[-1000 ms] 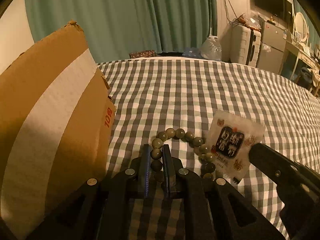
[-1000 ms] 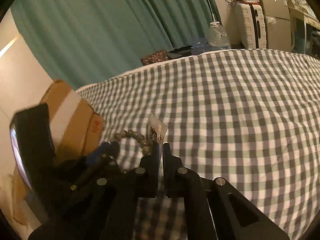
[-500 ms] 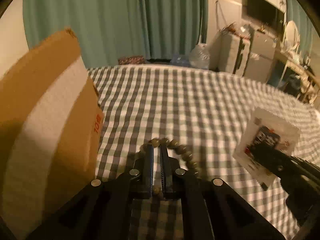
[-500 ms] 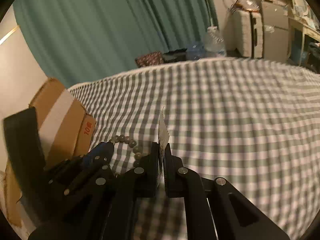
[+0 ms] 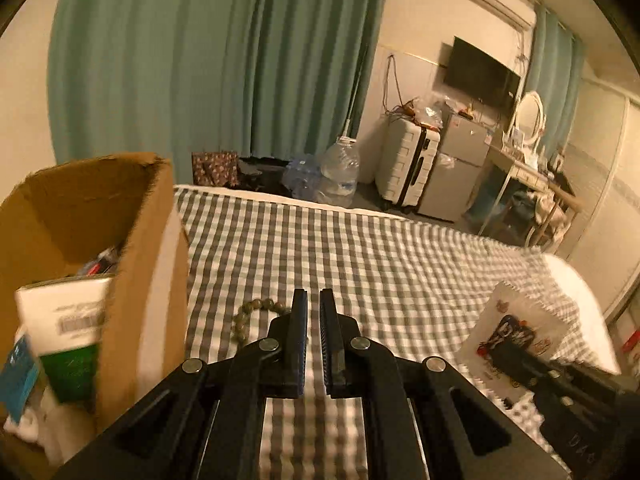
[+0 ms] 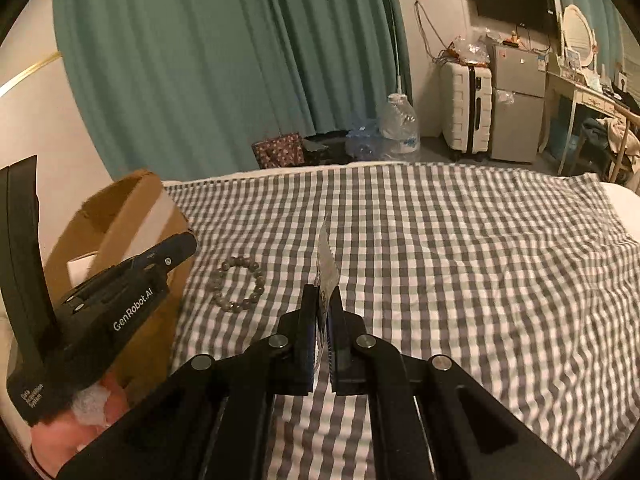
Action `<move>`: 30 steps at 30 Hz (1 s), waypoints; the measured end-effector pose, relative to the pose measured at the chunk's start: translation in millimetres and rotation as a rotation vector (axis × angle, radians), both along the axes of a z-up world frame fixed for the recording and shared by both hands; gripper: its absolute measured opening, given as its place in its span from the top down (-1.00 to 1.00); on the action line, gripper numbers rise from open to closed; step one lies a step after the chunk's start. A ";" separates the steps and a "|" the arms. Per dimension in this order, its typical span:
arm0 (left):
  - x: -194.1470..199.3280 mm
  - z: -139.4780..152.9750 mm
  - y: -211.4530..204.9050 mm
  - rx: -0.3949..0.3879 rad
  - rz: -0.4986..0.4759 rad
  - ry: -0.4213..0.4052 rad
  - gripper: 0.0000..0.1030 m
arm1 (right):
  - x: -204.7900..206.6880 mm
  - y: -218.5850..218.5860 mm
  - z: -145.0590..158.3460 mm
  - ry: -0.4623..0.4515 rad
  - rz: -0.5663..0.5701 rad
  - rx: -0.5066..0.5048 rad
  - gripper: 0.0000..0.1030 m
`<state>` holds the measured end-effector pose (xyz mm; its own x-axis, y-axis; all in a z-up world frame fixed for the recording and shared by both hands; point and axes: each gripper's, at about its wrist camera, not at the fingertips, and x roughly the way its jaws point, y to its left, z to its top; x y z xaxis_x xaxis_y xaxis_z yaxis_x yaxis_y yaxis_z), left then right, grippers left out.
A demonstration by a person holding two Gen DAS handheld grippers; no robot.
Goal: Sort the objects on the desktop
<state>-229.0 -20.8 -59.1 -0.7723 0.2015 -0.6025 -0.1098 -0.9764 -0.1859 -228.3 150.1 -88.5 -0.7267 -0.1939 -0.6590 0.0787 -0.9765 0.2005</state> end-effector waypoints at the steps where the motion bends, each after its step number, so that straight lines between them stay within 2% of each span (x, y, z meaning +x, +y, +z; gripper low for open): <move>1: 5.4 7.9 -3.1 0.026 -0.012 -0.009 0.87 | 4.6 -0.7 6.3 0.001 0.012 0.000 0.92; 6: 21.7 65.1 -20.8 0.043 -0.034 0.003 0.87 | 23.2 -13.5 41.2 0.040 0.049 0.021 0.92; 10: 27.1 121.5 -48.2 -0.008 -0.016 0.062 0.87 | 32.7 -41.3 82.2 0.084 0.111 0.032 0.91; 12: 22.4 142.7 -66.0 -0.002 -0.039 0.042 0.87 | 38.4 -61.7 101.6 0.121 0.160 0.037 0.91; 15: 17.9 157.9 -95.3 -0.005 -0.049 0.009 0.87 | 45.4 -99.6 127.4 0.162 0.238 0.048 0.91; 18: 26.5 154.8 -128.0 -0.049 -0.031 -0.004 0.87 | 47.5 -128.9 137.6 0.189 0.269 0.056 0.91; 22: 38.9 125.0 -169.5 -0.058 0.043 -0.022 0.87 | 40.6 -151.9 130.5 0.152 0.305 0.010 0.91; 24: 39.4 107.5 -180.5 -0.091 0.072 -0.043 0.87 | 33.8 -164.8 118.3 0.120 0.331 0.008 0.91; 27: 38.0 88.5 -197.9 -0.097 0.118 -0.076 0.87 | 21.4 -193.4 89.9 0.025 0.387 0.007 0.91; 29: 35.5 80.3 -204.0 -0.108 0.154 -0.087 0.81 | 11.5 -210.4 67.5 -0.032 0.408 0.011 0.91; 30: 36.7 76.6 -208.3 -0.115 0.163 -0.090 0.72 | 8.8 -216.2 60.0 -0.055 0.415 0.009 0.91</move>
<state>-192.3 -229.1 17.5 -0.7310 0.0040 -0.6823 0.0637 -0.9952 -0.0742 -219.6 -66.2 -28.5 -0.5517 -0.4571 -0.6976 0.4557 -0.8658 0.2069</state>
